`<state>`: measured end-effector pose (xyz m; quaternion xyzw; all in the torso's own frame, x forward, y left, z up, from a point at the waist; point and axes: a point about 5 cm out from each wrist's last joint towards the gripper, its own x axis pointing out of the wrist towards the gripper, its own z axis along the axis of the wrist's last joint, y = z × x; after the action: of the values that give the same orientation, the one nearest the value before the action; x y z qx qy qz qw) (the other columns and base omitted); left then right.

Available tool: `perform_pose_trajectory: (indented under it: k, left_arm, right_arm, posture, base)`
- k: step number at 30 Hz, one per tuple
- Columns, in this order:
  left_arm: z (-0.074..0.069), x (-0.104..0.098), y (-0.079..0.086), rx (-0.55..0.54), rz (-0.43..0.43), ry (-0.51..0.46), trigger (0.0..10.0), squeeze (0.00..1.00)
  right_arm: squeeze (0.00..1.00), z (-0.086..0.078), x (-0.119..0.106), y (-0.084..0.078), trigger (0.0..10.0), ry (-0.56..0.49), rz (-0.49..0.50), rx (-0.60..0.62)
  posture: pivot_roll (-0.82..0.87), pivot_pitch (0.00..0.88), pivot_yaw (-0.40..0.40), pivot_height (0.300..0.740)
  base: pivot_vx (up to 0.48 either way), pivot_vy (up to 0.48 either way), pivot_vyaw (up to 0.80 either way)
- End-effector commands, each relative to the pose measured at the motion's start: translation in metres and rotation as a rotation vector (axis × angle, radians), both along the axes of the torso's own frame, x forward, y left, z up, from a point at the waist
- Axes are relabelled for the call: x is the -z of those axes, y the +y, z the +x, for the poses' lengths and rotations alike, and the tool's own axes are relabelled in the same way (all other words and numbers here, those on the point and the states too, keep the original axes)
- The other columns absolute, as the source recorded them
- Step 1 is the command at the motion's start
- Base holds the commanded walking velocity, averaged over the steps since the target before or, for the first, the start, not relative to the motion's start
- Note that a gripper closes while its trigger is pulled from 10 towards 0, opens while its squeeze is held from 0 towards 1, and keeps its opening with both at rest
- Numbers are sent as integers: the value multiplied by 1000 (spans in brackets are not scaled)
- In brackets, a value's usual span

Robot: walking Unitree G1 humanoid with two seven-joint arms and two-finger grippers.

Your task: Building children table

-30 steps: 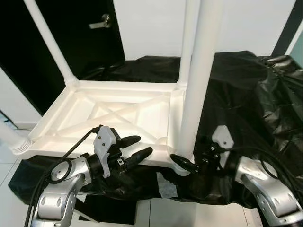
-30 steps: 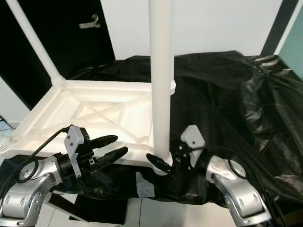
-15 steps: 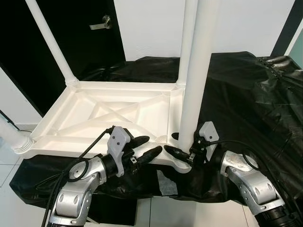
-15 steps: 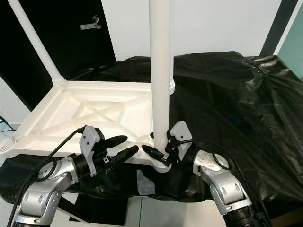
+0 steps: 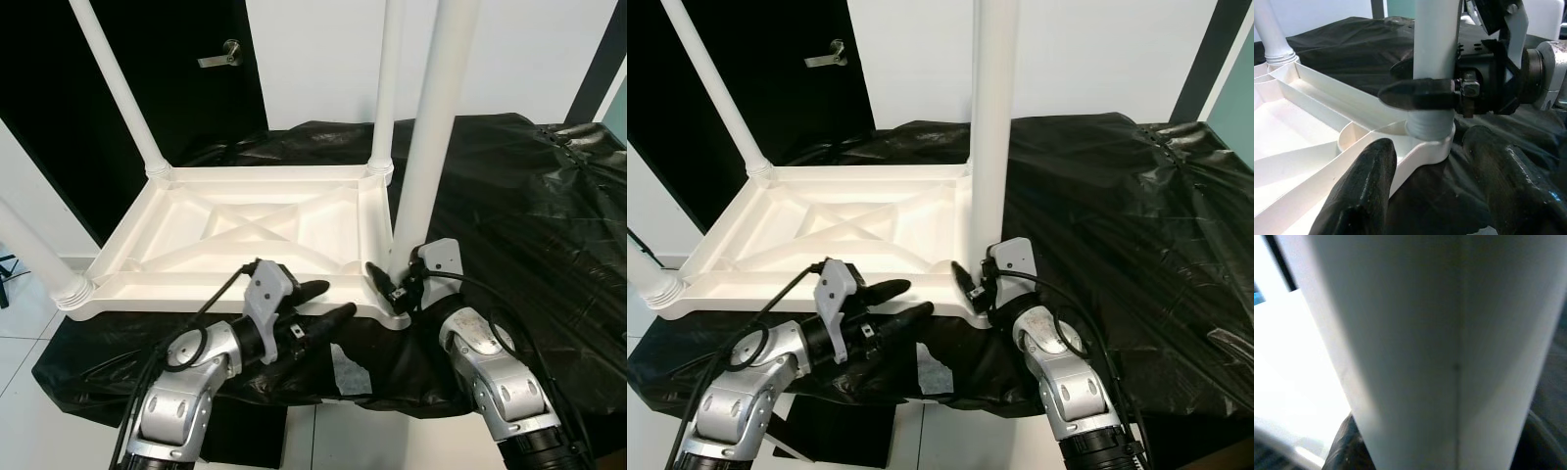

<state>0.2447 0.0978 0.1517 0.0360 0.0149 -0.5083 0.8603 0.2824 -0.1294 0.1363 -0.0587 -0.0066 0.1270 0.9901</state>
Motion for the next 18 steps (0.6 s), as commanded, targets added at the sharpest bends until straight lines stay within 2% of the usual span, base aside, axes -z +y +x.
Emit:
perform_pose_trajectory:
  k: [1, 3, 7, 12, 17, 18]
  left_arm:
    - [7, 2, 3, -141, 14, -13, 10000, 0]
    - [8, 2, 3, -146, 7, -10, 10000, 0]
    - [10, 0, 2, -148, 5, -21, 10000, 0]
    - [11, 0, 1, -143, 0, -21, 10000, 0]
    - [9, 1, 0, -132, 14, -25, 10000, 0]
    - [8, 2, 0, -131, 18, -26, 10000, 0]
  right_arm:
    - [0, -3, 19, -21, 10000, 81, -45, 217]
    - [0, -7, 21, -21, 10000, 75, -13, 374]
    - [0, -8, 23, -22, 10000, 85, 11, 492]
    - [0, -7, 24, -23, 10000, 94, 32, 524]
    - [0, -6, 19, -16, 10000, 54, 37, 458]
    - [1000, -5, 14, -12, 10000, 26, 48, 409]
  posture:
    - [-47, 0, 46, 740]
    - [-49, 0, 46, 740]
    - [-53, 0, 47, 740]
    - [-53, 0, 48, 740]
    - [-55, 0, 50, 740]
    - [-54, 0, 48, 740]
  base:
    - [0, 0, 0]
    - [0, 0, 0]
    - [0, 0, 0]
    - [0, 0, 0]
    - [0, 0, 0]
    - [0, 0, 0]
